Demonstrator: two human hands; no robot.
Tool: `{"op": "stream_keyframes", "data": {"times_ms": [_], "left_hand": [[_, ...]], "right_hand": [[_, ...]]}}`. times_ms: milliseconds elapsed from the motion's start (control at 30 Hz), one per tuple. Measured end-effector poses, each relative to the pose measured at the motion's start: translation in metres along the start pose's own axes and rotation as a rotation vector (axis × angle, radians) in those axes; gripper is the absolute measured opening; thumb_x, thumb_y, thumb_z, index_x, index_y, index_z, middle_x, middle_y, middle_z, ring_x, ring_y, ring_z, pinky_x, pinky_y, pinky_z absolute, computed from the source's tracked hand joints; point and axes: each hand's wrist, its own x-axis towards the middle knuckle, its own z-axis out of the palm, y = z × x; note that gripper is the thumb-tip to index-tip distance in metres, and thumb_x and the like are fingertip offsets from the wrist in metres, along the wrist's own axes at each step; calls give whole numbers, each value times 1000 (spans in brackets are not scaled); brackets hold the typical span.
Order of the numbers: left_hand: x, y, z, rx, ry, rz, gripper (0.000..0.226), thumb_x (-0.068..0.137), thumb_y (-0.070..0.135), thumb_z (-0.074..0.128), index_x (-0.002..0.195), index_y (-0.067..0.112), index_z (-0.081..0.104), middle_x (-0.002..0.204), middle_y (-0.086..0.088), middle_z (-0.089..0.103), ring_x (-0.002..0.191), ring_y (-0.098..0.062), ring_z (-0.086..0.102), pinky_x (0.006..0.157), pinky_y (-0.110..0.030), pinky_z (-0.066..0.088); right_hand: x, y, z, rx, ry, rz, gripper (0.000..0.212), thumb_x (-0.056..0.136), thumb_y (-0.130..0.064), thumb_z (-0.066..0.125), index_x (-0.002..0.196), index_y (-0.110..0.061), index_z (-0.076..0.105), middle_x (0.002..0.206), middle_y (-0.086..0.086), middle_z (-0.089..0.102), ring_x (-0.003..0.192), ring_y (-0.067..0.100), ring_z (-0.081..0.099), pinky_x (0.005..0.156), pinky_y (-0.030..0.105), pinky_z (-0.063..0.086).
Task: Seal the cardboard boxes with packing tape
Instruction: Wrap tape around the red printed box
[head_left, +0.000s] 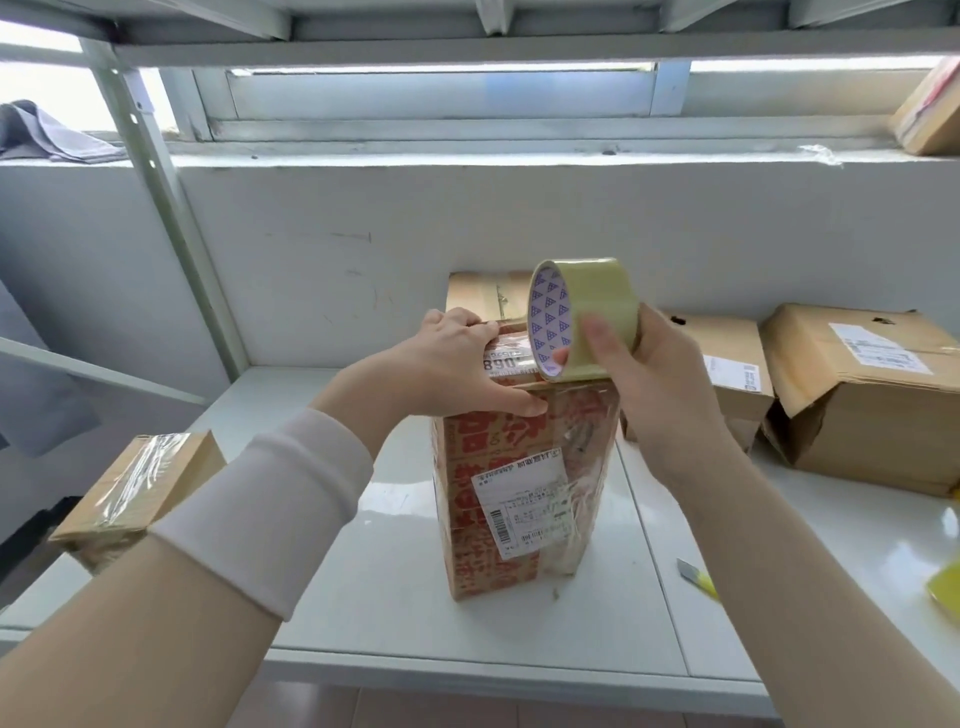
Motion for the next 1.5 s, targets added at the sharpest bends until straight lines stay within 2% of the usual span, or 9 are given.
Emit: {"op": "stream_keyframes", "data": {"times_ms": [133,400,567,767,900,1000,1233,1333,1500], "left_hand": [[2,1,-1,7,-4,-24,102,71,70,59,150,16,21,147,-3,27,136,-22,17,110,-44,27],[2,0,3,-3,13,-30,105,71,69,60,151,15,18,152,-2,21,139,-22,12,113,-47,24],[4,-1,-3,0,3,-44,103,71,71,58,150,17,21,151,-3,25,139,-23,15,112,-46,25],[9,1,1,-30,29,-38,104,71,72,58,150,18,20,153,-3,22,140,-24,14,112,-47,25],[-4,-25,18,-390,84,77,101,62,73,66,147,38,24,160,3,0,146,-15,-4,117,-54,11],[-20,-48,58,-803,249,235,86,47,71,75,125,62,39,156,19,-11,146,-11,0,114,-50,26],[-11,-19,61,-995,519,161,60,51,50,77,105,37,54,135,6,33,121,4,40,87,-24,53],[-17,-12,48,-1259,435,-14,60,55,45,82,106,27,55,118,1,53,98,-9,59,61,-18,53],[-22,-19,61,-1296,116,-270,27,81,46,62,95,22,60,75,6,67,74,-16,62,69,-30,48]], "right_hand": [[-11,-15,-8,58,80,-23,18,85,-40,56,78,-24,61,56,-10,67,52,0,62,51,16,50],[-38,-2,-12,23,32,-13,25,75,-45,49,81,-23,60,59,-13,69,58,-5,63,57,7,45],[-42,-20,-25,-65,96,0,48,63,-61,47,75,-17,62,54,-5,65,49,6,60,55,18,48],[-76,25,-13,-34,62,137,34,74,-46,51,83,-15,62,59,-9,65,48,-6,57,45,6,39],[-69,38,-10,29,99,153,18,87,-30,53,84,-16,62,63,-9,64,50,-6,56,47,7,40],[-70,42,-10,98,72,143,20,83,-31,52,86,-14,61,63,-7,66,51,-2,60,48,8,42],[-53,19,-13,87,91,30,14,92,-22,46,84,-18,56,54,-21,62,45,-9,54,44,4,39],[-37,-7,-20,94,10,-13,18,88,-35,49,87,-20,60,60,-13,67,53,-3,62,49,10,46],[-22,-4,-21,296,-311,117,31,77,-34,53,104,-19,58,74,0,71,72,14,65,69,27,57]]}}
